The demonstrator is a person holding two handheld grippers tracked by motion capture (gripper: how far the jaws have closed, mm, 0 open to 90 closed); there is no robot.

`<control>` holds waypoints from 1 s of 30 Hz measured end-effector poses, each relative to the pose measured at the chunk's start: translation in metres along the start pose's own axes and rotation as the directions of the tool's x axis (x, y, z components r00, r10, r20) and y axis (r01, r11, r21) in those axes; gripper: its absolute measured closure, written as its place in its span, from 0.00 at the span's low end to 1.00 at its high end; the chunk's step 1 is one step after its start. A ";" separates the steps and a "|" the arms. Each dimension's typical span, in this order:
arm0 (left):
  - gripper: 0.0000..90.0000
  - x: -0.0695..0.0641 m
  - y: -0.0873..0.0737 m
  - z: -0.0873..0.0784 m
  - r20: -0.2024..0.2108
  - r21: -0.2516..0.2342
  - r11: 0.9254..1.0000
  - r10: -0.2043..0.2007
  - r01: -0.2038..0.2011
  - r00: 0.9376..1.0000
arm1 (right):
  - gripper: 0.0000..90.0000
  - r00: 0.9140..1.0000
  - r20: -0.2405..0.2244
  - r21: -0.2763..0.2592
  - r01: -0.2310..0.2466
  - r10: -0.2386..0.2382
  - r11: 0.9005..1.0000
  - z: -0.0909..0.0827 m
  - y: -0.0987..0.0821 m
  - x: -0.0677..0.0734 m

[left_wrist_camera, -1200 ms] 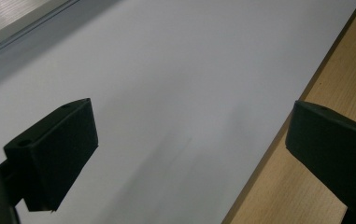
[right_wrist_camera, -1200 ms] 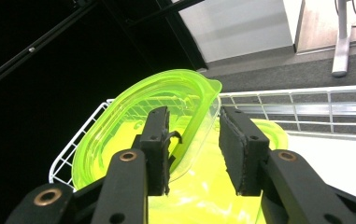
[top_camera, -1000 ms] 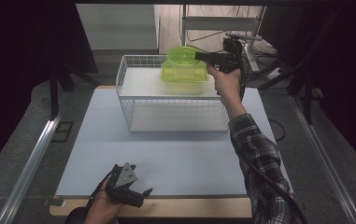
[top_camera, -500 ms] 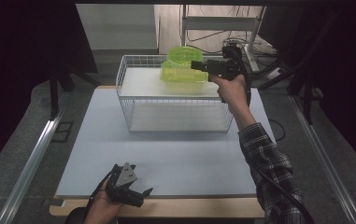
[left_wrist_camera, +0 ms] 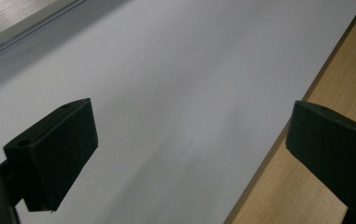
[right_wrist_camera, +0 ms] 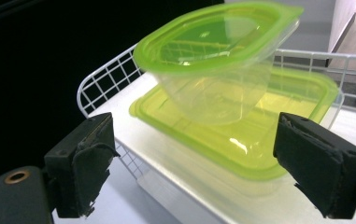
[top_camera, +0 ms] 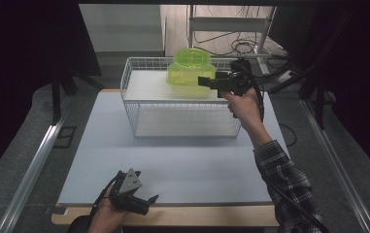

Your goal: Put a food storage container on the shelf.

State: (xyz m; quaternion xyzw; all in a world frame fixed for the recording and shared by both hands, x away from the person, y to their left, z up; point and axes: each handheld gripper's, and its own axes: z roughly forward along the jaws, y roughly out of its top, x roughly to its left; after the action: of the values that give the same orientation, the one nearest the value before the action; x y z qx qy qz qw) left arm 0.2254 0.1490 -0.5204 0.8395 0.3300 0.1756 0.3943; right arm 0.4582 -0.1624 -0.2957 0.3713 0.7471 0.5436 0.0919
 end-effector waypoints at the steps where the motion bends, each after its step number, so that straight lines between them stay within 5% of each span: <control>1: 0.03 0.000 0.000 0.000 0.000 0.000 1.000 0.000 0.000 1.000 | 0.15 1.000 -0.002 0.001 0.011 -0.011 1.000 -0.001 -0.002 0.001; 12: 0.03 0.000 0.000 0.000 -0.001 0.004 1.000 0.003 -0.003 1.000 | 0.13 0.997 -0.001 0.016 0.083 -0.083 0.996 -0.006 -0.019 0.010; 30: 0.03 -0.001 0.000 0.001 -0.003 0.012 1.000 0.009 -0.009 1.000 | 0.09 0.994 -0.002 0.055 0.112 -0.112 0.992 -0.013 -0.046 0.006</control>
State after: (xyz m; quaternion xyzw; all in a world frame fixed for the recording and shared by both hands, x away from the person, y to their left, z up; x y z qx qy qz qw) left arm 0.2250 0.1476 -0.5210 0.8430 0.3278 0.1767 0.3881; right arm 0.4258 -0.1745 -0.3296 0.3315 0.7815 0.5166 0.1122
